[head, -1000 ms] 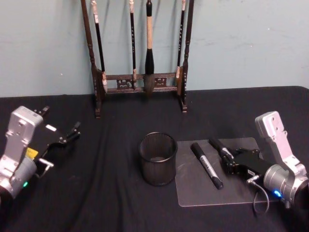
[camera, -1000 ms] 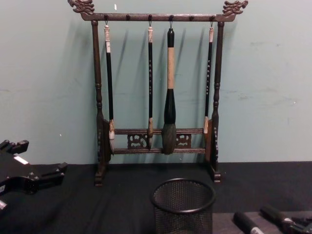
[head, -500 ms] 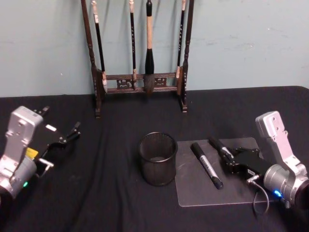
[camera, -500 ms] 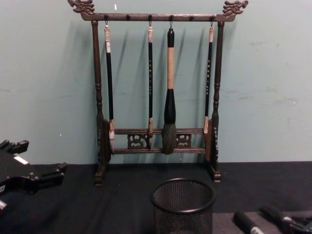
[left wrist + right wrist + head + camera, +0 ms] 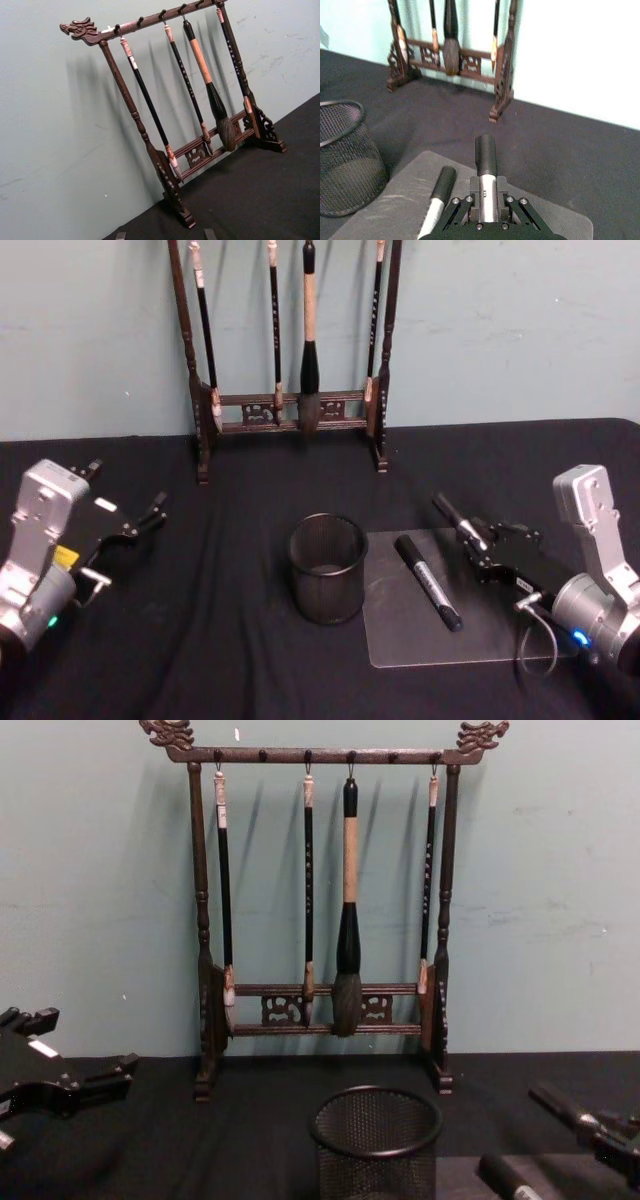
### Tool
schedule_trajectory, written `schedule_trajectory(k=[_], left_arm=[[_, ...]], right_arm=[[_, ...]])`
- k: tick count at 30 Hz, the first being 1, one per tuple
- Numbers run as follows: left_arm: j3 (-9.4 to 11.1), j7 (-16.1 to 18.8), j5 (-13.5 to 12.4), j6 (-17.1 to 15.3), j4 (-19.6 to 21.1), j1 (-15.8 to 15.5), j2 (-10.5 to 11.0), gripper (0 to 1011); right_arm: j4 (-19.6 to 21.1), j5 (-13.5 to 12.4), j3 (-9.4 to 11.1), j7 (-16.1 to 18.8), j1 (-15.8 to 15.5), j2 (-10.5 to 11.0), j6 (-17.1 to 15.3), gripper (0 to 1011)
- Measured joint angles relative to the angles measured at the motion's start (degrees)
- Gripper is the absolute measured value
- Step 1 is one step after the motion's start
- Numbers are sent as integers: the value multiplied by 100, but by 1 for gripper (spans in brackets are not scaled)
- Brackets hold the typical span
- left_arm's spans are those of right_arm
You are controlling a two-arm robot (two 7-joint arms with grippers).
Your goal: Pick up the water-based marker from the table and place it into the pen holder.
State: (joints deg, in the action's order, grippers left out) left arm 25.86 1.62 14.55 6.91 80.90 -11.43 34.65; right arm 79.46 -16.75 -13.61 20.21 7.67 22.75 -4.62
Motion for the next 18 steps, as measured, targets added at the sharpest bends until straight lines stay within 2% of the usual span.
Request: schedule_trajectory(k=[7,18], left_arm=[[0,0,0,0,0,0,0,1009],[0,0,0,0,0,0,0,1009]], right_arm=[[146,-42,61,94,-172,1,492,199],[226,-211,88,348,-286,35,896,199]])
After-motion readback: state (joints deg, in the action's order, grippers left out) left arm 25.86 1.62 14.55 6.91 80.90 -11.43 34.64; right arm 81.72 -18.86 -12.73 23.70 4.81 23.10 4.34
